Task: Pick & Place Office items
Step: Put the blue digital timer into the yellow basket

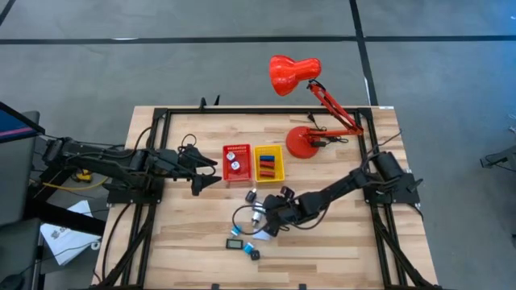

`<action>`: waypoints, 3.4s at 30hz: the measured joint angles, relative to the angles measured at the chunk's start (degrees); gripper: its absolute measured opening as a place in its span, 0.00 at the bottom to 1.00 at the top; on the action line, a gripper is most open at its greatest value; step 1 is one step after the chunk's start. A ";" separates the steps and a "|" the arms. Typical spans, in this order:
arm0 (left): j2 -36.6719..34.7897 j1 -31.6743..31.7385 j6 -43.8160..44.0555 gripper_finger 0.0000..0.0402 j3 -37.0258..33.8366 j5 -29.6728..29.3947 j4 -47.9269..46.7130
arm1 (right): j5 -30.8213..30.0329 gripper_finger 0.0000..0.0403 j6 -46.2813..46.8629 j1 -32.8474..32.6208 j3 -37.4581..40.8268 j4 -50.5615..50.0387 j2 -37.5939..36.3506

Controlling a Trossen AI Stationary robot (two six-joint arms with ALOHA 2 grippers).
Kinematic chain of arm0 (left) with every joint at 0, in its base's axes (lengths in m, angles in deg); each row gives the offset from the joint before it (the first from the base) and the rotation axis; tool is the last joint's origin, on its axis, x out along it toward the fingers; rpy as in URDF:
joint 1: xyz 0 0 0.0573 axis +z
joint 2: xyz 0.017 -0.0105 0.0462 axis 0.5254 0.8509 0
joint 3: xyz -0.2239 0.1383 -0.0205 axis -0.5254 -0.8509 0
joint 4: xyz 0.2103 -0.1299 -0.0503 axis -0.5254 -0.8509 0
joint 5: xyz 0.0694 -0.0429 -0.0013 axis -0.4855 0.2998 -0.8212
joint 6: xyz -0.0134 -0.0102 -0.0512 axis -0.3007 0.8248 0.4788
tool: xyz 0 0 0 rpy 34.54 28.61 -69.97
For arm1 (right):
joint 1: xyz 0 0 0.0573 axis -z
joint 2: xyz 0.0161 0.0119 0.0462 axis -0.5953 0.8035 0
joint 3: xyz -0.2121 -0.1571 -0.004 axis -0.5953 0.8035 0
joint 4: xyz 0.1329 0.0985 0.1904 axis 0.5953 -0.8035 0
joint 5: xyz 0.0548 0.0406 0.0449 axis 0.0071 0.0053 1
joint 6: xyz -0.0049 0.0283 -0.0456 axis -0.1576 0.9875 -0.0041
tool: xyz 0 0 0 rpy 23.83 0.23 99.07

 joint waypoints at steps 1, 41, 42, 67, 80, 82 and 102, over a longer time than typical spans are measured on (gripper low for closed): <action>0.00 0.00 0.41 0.87 0.00 0.00 0.00 | 0.15 0.38 -0.26 -0.06 0.00 -0.37 -0.55; 24.52 -1.75 32.52 0.68 0.04 10.32 41.47 | -11.32 0.35 -25.47 0.07 -14.87 -11.85 -16.39; 24.51 -1.75 32.52 0.68 0.04 10.32 41.52 | -11.18 0.35 -25.50 -0.07 -15.39 -11.73 -15.74; 24.46 -1.71 32.47 0.24 0.04 15.72 37.77 | -9.88 0.35 -25.67 0.45 -17.03 -12.54 -14.22; 24.48 -1.75 30.95 0.19 0.00 16.21 36.98 | -7.80 0.52 -26.64 -0.67 -17.03 -11.92 -14.33; 24.48 -1.75 29.15 0.16 0.00 16.36 36.97 | -4.73 0.58 -23.43 -0.24 -17.03 -12.08 -14.42; 24.37 -1.75 7.83 0.16 0.02 15.47 41.97 | 17.09 0.86 -2.97 8.98 -17.03 -17.06 -22.41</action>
